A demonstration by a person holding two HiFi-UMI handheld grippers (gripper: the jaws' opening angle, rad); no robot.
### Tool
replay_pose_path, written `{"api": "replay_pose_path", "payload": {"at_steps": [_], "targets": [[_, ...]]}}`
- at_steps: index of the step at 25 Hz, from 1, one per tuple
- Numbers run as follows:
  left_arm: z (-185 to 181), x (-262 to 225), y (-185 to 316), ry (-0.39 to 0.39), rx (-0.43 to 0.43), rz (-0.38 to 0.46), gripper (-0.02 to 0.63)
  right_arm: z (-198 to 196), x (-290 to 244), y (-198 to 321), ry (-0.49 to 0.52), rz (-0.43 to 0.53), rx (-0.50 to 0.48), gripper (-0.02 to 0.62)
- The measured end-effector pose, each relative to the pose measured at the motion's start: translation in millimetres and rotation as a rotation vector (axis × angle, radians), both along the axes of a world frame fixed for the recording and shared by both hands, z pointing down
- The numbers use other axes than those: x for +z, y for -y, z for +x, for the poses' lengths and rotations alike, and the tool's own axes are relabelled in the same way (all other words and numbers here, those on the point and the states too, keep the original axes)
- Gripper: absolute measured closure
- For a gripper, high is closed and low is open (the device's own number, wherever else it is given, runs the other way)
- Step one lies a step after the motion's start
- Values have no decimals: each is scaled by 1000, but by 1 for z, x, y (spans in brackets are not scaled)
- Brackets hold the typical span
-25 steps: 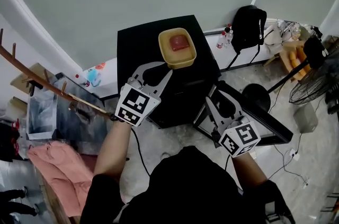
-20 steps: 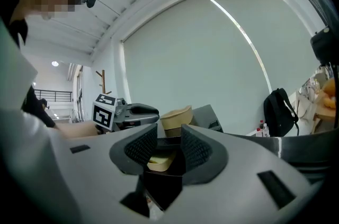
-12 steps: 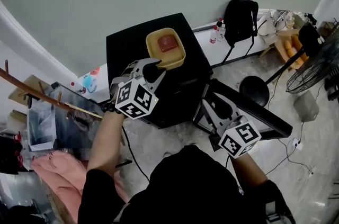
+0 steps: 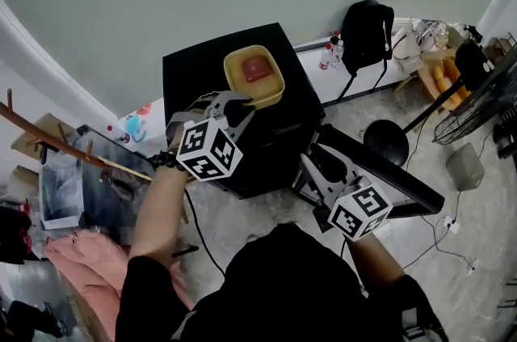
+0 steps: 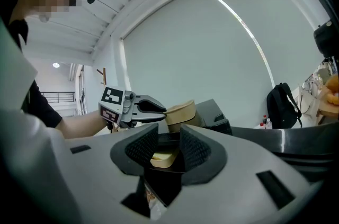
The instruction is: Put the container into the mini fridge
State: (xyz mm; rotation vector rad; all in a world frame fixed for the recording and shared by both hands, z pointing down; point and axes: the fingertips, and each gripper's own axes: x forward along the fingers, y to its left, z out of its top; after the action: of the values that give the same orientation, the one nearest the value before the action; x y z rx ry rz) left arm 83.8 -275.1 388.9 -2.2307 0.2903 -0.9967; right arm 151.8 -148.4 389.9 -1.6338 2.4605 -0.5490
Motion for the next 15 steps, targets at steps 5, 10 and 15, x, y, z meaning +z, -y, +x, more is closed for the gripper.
{"api": "replay_pose_path", "payload": {"at_steps": [5, 10, 15], "targets": [[-3, -4, -16, -2, 48, -37, 558, -10, -4, 4, 11, -7, -25, 453], [-12, -7, -38, -29, 71, -53, 565, -19, 1, 9, 119, -56, -35, 452], [-24, -10, -57, -41, 76, -52, 566, -31, 9, 16, 397, -139, -56, 402]]}}
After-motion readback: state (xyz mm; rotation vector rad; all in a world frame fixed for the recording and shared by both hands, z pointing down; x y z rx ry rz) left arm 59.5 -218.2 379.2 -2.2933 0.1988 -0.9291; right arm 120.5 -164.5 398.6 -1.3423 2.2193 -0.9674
